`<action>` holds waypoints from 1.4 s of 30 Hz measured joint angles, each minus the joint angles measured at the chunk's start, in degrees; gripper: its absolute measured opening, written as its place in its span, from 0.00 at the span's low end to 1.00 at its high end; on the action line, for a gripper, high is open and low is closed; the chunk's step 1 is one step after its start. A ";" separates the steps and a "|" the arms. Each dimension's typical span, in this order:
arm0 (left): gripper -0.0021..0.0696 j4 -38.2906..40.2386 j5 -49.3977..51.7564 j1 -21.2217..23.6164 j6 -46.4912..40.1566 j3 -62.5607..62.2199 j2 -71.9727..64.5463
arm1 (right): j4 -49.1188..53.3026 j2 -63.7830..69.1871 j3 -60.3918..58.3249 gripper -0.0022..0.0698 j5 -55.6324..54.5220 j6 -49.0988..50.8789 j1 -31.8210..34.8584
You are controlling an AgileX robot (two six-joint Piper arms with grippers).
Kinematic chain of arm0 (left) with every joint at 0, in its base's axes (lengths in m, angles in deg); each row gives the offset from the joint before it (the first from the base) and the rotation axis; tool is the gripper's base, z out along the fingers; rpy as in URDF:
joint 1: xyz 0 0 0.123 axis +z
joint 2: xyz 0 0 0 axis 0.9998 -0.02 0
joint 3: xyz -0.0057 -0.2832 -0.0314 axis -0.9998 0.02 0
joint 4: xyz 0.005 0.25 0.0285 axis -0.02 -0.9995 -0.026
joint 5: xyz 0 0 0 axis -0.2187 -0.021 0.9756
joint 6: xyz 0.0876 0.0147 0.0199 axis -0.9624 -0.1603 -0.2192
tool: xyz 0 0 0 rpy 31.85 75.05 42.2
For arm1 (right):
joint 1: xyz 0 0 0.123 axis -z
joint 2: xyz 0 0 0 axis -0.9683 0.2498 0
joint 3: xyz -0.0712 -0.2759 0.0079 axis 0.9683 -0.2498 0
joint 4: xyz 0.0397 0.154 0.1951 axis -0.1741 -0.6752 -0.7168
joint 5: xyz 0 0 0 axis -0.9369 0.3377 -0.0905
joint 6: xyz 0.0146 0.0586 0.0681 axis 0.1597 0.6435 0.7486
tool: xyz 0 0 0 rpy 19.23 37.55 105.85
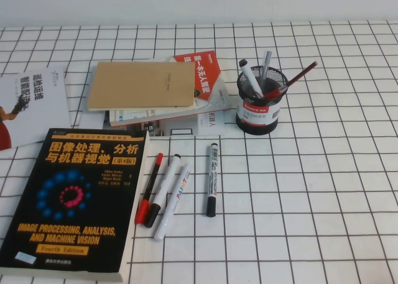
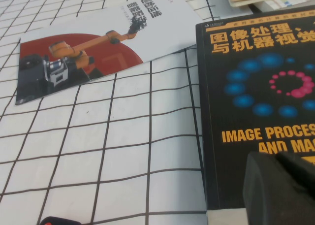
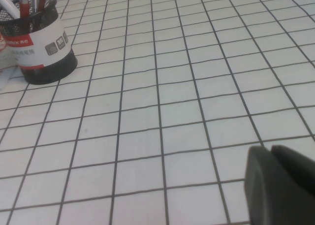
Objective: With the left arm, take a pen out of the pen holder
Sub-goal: 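Take a marker out of the pen holder and lay it on the table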
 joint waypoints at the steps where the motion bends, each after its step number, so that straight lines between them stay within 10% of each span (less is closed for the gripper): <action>1: 0.03 0.00 0.00 0.00 0.00 0.00 0.00 | 0.00 0.00 0.00 0.01 0.00 0.00 0.00; 42: 0.03 -10.24 -2.41 0.00 0.00 0.00 0.00 | 0.00 0.00 0.00 0.01 0.00 0.00 0.00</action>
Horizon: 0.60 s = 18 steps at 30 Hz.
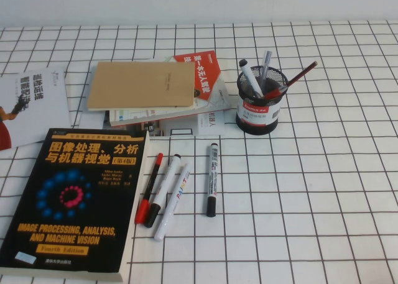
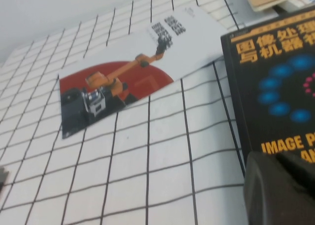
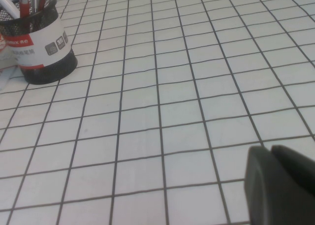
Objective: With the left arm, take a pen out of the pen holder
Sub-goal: 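Take a marker out of the pen holder and lay it on the table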
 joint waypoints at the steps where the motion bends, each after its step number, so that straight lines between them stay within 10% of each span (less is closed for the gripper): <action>1: 0.03 -0.21 -0.54 0.00 0.00 0.00 0.00 | 0.00 0.00 0.00 0.01 0.00 0.00 0.00; 9: 0.03 0.41 -4.67 0.00 0.51 0.00 0.00 | 0.00 0.00 0.00 0.01 0.00 0.00 0.00; 18: 0.03 33.14 -24.25 0.00 29.14 0.00 0.00 | 0.00 0.00 0.00 0.01 0.00 0.00 0.00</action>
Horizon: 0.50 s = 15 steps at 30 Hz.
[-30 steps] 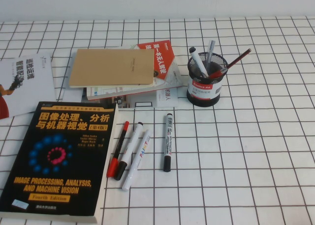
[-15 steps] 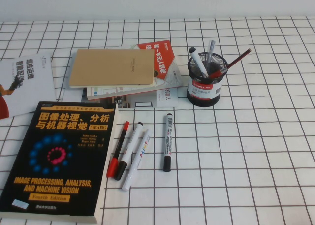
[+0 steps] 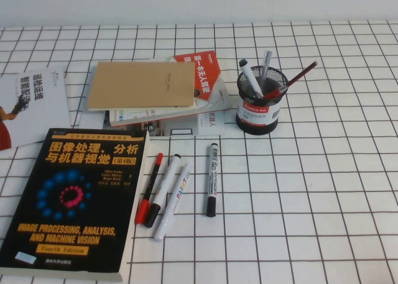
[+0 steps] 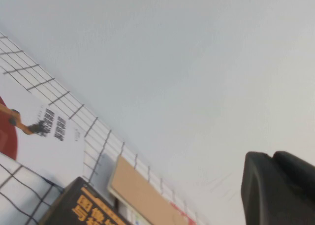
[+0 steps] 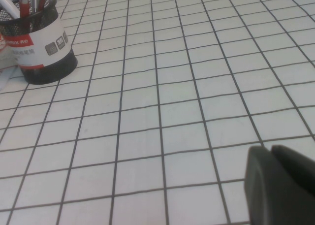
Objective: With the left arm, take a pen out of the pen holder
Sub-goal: 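Take a marker out of the pen holder and lay it on the table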
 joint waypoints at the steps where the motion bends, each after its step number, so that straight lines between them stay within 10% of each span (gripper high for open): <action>1: 0.03 1.97 -1.12 0.00 2.37 0.00 0.00 | 0.00 0.00 0.00 0.01 0.00 0.00 0.00; 15: 0.03 1.32 -0.24 0.00 5.61 -0.80 0.00 | 0.00 0.00 0.00 0.01 0.00 0.00 0.00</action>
